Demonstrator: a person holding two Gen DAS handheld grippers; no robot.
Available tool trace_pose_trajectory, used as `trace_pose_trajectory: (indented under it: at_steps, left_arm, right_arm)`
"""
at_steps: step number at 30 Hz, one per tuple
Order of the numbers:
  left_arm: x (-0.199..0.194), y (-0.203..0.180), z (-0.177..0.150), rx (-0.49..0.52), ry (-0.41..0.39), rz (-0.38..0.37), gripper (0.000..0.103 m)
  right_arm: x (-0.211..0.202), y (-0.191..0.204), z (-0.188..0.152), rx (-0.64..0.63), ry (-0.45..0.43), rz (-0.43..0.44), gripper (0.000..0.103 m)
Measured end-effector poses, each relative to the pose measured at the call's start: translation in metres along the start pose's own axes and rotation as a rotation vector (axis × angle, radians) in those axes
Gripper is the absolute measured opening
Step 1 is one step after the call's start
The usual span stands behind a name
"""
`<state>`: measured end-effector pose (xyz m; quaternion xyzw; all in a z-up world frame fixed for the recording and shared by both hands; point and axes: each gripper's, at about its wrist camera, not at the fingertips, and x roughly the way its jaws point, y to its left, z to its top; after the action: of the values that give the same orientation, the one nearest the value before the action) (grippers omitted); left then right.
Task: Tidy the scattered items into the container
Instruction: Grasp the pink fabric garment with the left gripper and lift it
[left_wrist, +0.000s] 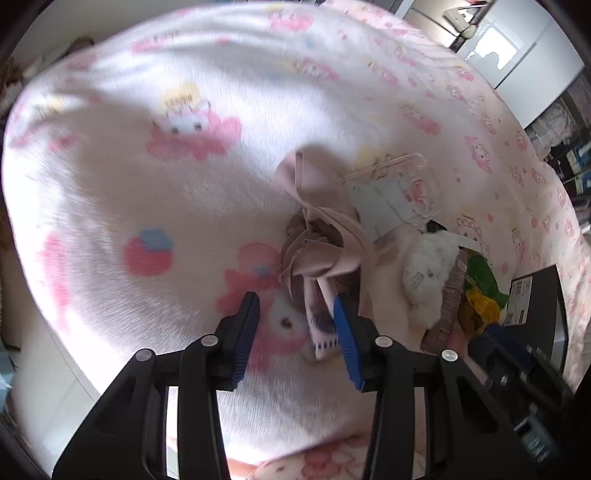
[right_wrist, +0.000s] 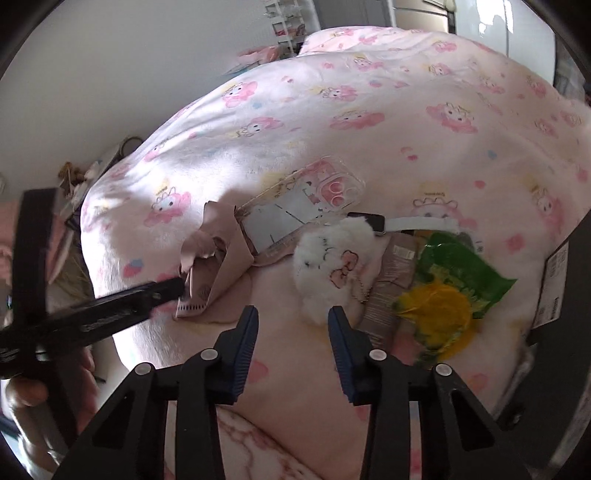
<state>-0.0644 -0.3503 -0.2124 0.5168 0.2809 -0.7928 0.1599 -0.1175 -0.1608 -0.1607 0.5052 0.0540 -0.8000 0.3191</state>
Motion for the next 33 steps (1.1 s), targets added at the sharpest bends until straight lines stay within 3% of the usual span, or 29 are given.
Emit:
trace_pose_trajectory:
  at_steps: [4,6,8,11,16,18,22,24,27,29,31,32,33]
  left_arm:
    - [0.023,0.005,0.012,-0.043,0.076,-0.083,0.04]
    - [0.028,0.003,0.014,-0.056,0.103,-0.086,0.017]
    - [0.024,-0.003,0.013,-0.063,0.111,-0.158,0.008]
    - [0.017,-0.02,0.003,-0.022,0.127,-0.228,0.008]
    - [0.01,-0.054,-0.019,0.054,0.207,-0.353,0.008]
    - [0.002,-0.067,-0.025,0.097,0.206,-0.363,0.009]
    - [-0.01,-0.066,-0.024,0.135,0.155,-0.255,0.018]
    - [-0.012,-0.06,-0.017,0.13,0.123,-0.194,0.032]
    - [-0.011,-0.044,-0.009,0.095,0.096,-0.157,0.045]
    - [-0.007,-0.034,-0.004,0.076,0.073,-0.092,0.051]
    - [0.0,-0.032,0.002,0.073,0.023,0.055,0.056]
    - [0.003,-0.031,0.004,0.075,0.015,0.086,0.056]
    - [0.007,-0.03,0.007,0.069,0.028,0.068,0.058]
  right_arm:
    - [0.014,-0.005,-0.005,0.038,0.041,0.022,0.035]
    - [0.017,-0.005,-0.004,0.062,0.058,0.081,0.035]
    - [0.014,0.0,-0.004,0.034,0.049,0.052,0.035]
    - [0.01,0.004,-0.003,0.001,0.036,-0.013,0.035]
    - [-0.002,-0.006,-0.01,0.045,0.026,-0.048,0.036]
    - [-0.002,-0.009,-0.013,0.037,0.039,-0.089,0.036]
    - [-0.01,-0.013,-0.015,0.013,0.038,-0.159,0.035]
    - [-0.012,-0.013,-0.015,0.008,0.034,-0.168,0.036]
    - [-0.008,-0.014,-0.014,0.014,0.038,-0.134,0.036]
    - [-0.003,-0.014,-0.015,0.038,0.059,-0.087,0.035]
    - [0.002,-0.011,-0.015,0.059,0.088,-0.066,0.035]
    - [0.002,-0.008,-0.014,0.049,0.076,-0.06,0.036]
    - [0.004,-0.005,-0.014,0.033,0.069,-0.061,0.036]
